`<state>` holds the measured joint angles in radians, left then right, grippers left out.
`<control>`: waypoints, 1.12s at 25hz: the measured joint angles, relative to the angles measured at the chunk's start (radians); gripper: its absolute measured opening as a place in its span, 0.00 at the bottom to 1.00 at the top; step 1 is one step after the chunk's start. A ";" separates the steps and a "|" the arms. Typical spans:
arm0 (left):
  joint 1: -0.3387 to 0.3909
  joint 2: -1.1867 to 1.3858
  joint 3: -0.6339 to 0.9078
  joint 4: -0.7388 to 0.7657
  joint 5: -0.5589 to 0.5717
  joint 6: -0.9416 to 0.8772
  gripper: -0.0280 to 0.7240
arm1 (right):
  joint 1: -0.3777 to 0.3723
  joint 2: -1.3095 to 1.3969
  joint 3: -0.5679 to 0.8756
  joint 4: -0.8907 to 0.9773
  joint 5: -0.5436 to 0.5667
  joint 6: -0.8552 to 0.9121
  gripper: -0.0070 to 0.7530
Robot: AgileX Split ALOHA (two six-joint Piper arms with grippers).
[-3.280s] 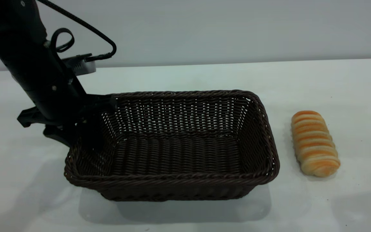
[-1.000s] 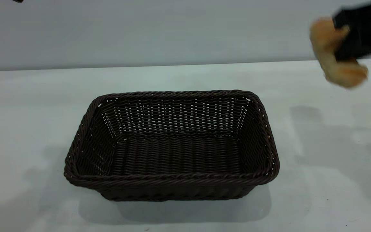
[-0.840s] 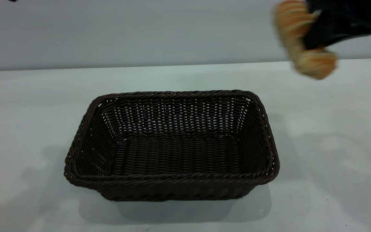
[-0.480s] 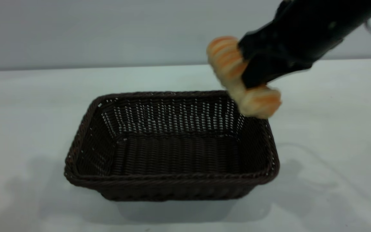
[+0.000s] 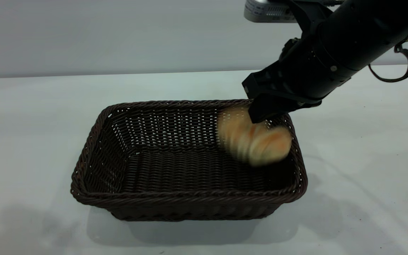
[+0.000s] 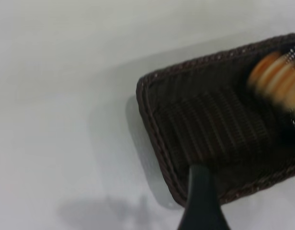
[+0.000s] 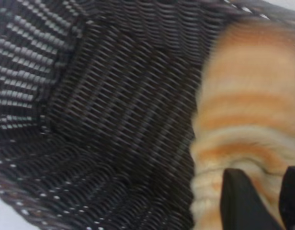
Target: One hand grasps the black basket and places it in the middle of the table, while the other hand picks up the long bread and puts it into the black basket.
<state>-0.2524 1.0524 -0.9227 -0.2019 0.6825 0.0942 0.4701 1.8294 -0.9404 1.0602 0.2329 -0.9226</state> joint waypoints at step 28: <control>0.000 -0.604 0.299 0.293 0.238 -0.259 0.80 | -0.441 -0.625 0.000 -0.542 0.552 0.384 0.37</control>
<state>-0.2524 0.4480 -0.6240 0.0909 0.9206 -0.1651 0.0286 1.2042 -0.9403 0.5181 0.7845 -0.5382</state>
